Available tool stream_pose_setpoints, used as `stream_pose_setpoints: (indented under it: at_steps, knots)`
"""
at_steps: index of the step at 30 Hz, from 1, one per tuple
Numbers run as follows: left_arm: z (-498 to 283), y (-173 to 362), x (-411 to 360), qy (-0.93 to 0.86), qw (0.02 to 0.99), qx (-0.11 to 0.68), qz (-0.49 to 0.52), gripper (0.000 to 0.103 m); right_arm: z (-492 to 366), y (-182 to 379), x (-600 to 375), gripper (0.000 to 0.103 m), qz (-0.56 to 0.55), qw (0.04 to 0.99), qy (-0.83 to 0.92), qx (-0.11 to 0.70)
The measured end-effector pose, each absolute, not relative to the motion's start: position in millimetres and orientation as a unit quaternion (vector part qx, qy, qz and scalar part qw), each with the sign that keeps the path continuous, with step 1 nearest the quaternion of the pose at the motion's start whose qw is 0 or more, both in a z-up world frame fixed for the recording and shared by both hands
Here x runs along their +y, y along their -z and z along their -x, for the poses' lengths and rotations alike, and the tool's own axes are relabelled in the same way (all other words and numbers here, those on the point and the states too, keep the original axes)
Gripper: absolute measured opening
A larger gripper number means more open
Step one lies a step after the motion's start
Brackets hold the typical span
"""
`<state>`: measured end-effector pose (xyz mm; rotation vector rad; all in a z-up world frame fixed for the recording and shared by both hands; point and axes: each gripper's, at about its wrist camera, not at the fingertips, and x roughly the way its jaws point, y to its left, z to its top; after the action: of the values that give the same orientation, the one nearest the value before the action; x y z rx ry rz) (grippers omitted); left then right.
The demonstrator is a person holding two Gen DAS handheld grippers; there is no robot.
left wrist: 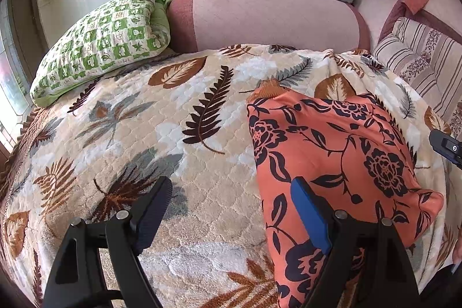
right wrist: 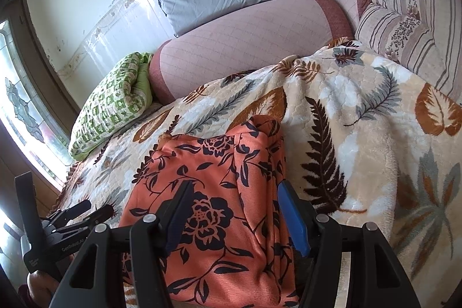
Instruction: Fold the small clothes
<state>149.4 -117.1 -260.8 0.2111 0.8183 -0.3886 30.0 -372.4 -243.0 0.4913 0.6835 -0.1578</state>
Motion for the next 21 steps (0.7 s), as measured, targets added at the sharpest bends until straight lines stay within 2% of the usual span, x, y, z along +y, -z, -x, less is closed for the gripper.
stream_pose_setpoints:
  at_steps: [21]
  knots:
    - [-158, 266, -121, 0.190, 0.892, 0.397, -0.107, 0.084, -34, 259, -394, 0.070, -0.268, 0.892, 0.078, 0.354]
